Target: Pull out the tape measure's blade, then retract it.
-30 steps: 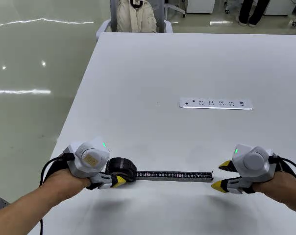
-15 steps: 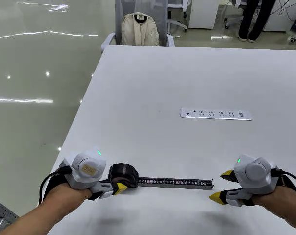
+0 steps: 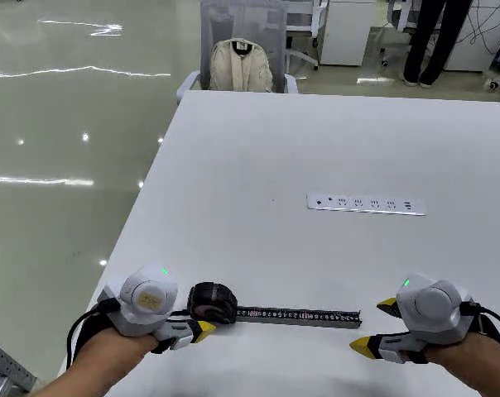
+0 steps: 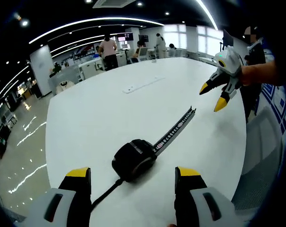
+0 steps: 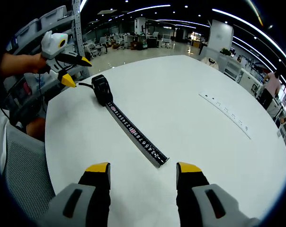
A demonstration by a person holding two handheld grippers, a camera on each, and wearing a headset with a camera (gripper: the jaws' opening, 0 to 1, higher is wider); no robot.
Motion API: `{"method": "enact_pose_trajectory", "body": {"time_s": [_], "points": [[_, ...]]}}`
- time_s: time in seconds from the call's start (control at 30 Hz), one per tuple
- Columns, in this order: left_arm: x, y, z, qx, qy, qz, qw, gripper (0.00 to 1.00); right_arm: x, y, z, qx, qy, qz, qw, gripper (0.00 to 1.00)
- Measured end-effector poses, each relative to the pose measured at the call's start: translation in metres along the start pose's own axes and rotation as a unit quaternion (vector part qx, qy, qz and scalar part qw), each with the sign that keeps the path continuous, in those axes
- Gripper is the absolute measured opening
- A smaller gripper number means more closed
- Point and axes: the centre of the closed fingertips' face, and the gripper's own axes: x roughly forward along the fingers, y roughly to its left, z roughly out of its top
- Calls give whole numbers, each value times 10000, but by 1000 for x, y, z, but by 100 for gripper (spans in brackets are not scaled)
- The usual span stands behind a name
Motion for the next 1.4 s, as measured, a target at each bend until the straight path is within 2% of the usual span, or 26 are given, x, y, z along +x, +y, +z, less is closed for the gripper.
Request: {"method": "enact_pose_trajectory", "body": {"time_s": [0.27, 0.57, 0.7, 0.83, 1.17, 1.4], "points": [[-7, -1, -3, -193, -72, 226, 9995, 72, -7, 6, 4, 146, -98, -82, 9998, 61], [-20, -9, -8, -384, -103, 308, 9987, 73, -14, 19, 1, 334, -121, -127, 9993, 67], [-20, -10, -8, -399, -112, 310, 9987, 75, -14, 20, 1, 344, -120, -125, 9993, 70], [-33, -16, -8, -479, -210, 373, 9979, 78, -22, 34, -1, 444, -160, -109, 9988, 71], [-49, -31, -9, -581, -276, 392, 9972, 80, -35, 50, -6, 539, -193, -146, 9983, 74], [-60, -38, -10, -645, -330, 427, 9965, 85, -43, 65, -6, 574, -231, -141, 9980, 77]]}}
